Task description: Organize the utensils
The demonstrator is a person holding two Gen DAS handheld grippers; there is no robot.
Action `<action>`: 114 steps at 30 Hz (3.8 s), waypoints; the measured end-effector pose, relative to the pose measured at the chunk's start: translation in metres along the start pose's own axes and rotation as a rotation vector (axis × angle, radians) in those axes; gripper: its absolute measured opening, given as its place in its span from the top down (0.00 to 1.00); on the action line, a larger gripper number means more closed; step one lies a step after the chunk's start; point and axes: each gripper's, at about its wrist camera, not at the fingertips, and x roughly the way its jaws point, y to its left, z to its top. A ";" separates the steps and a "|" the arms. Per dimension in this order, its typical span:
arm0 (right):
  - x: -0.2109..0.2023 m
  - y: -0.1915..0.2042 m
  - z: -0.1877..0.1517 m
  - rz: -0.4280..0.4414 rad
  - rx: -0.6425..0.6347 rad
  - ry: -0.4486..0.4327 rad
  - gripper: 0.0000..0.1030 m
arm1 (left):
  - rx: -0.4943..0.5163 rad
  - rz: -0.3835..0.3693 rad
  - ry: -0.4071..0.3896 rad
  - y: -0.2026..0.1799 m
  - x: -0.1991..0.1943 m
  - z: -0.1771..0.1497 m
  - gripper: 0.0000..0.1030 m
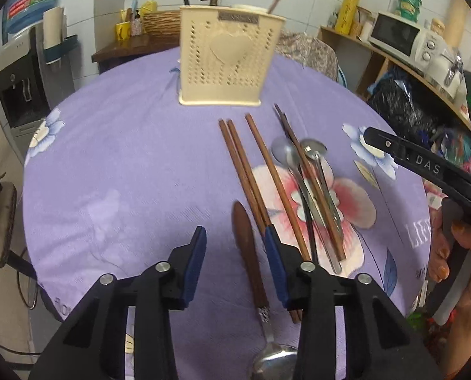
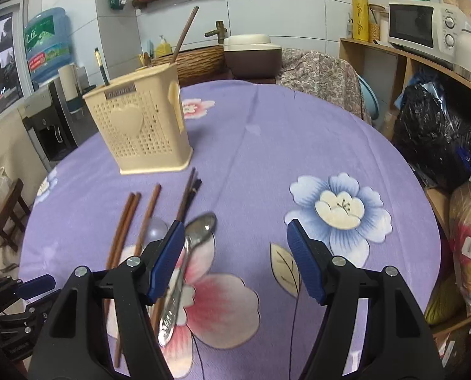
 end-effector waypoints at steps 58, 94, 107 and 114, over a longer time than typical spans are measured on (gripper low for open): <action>0.062 0.028 0.001 -0.077 -0.306 0.165 0.97 | -0.042 0.020 0.062 0.029 0.045 0.031 0.84; 0.065 0.010 -0.017 0.092 -0.253 0.211 0.41 | -0.035 0.063 0.060 0.019 0.049 0.032 0.65; 0.083 0.016 0.000 0.074 -0.206 0.228 0.63 | -0.009 0.096 0.068 0.019 0.056 0.042 0.83; 0.080 0.013 0.004 0.103 -0.176 0.222 0.63 | 0.005 0.099 0.051 0.016 0.055 0.044 0.84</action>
